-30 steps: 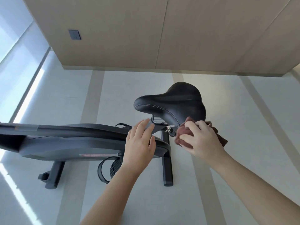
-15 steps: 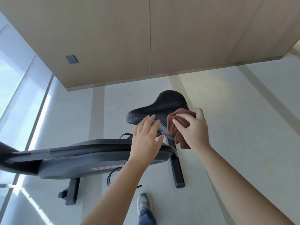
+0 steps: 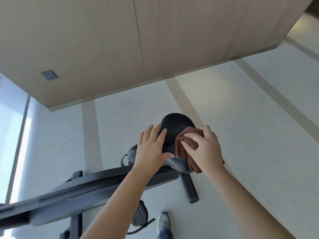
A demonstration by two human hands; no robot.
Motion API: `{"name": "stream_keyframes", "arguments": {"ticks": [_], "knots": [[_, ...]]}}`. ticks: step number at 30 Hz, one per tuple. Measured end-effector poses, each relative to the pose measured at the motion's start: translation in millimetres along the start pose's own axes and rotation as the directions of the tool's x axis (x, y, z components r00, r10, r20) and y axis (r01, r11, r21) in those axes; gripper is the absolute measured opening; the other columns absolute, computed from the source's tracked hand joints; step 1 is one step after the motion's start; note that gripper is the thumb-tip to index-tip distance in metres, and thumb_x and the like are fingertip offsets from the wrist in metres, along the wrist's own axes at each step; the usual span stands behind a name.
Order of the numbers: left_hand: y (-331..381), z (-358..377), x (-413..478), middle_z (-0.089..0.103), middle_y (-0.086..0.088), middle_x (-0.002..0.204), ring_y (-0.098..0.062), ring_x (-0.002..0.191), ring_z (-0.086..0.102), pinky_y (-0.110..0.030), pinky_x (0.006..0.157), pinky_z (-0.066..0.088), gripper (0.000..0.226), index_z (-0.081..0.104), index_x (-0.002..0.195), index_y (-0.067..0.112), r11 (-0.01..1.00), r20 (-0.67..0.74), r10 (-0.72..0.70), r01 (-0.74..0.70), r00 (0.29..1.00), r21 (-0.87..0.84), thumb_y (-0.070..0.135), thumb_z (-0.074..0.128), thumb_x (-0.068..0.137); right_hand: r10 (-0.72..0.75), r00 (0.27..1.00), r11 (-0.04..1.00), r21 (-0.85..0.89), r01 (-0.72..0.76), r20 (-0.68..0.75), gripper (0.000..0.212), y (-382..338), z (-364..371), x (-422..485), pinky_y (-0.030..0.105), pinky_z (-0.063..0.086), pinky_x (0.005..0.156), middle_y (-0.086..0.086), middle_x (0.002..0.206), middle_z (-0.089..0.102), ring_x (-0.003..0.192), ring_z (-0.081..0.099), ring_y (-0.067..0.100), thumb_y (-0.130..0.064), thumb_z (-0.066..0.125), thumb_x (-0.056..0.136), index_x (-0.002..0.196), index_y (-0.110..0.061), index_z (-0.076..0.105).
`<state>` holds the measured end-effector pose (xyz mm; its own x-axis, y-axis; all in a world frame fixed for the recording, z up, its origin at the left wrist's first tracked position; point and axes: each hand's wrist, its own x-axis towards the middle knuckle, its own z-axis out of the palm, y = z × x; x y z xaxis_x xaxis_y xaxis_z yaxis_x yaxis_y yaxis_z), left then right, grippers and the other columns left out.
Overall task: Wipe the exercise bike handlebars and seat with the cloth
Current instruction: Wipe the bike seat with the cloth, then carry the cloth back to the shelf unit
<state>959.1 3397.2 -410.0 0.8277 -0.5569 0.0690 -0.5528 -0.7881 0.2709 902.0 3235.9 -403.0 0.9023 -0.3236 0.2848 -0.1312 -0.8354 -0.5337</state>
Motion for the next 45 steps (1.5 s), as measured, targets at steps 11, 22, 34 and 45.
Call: {"name": "stream_keyframes", "arguments": {"ticks": [11,22,34,45], "knots": [[2,-3,8,0.029,-0.012,0.148,-0.030,0.136,0.020,-0.043,0.110,0.014,0.073,0.037,0.137,0.011,0.998,0.048,0.057,-0.055,0.997,-0.035,0.051,0.059,0.080,0.165,0.986,0.986,-0.021,-0.165,0.007,0.025,-6,12,40,0.035,0.048,0.071,0.009,0.101,0.052,0.084,0.055,0.030,-0.033,0.069,0.078,0.099,-0.020,0.069],[43,-15,15,0.049,-0.018,0.133,-0.037,0.125,0.042,-0.051,0.101,0.034,0.060,0.053,0.124,0.005,0.982,0.003,0.188,-0.188,0.982,0.005,0.038,0.069,0.077,0.256,0.967,0.959,0.124,-0.254,-0.002,0.025,17,-43,-19,0.026,0.048,0.081,-0.001,0.100,0.051,0.092,0.057,0.018,-0.027,0.071,0.078,0.102,-0.021,0.068],[236,-15,60,0.060,-0.020,0.119,-0.039,0.111,0.054,-0.055,0.090,0.043,0.046,0.060,0.114,0.002,0.815,-0.163,0.558,-0.574,0.814,-0.080,0.028,0.070,0.078,0.392,0.824,0.890,-0.056,-0.452,-0.410,0.026,90,-196,-59,0.037,0.051,0.068,0.006,0.102,0.055,0.088,0.055,0.028,-0.026,0.074,0.074,0.099,-0.022,0.070],[482,26,82,0.063,-0.019,0.114,-0.038,0.110,0.056,-0.057,0.089,0.043,0.038,0.064,0.107,0.001,0.607,-0.246,0.739,-0.778,0.628,-0.162,0.024,0.071,0.077,0.515,0.573,0.752,0.014,-0.659,-0.637,0.025,247,-359,-117,0.037,0.048,0.073,0.007,0.105,0.054,0.090,0.054,0.030,-0.026,0.073,0.074,0.099,-0.022,0.070]]}}
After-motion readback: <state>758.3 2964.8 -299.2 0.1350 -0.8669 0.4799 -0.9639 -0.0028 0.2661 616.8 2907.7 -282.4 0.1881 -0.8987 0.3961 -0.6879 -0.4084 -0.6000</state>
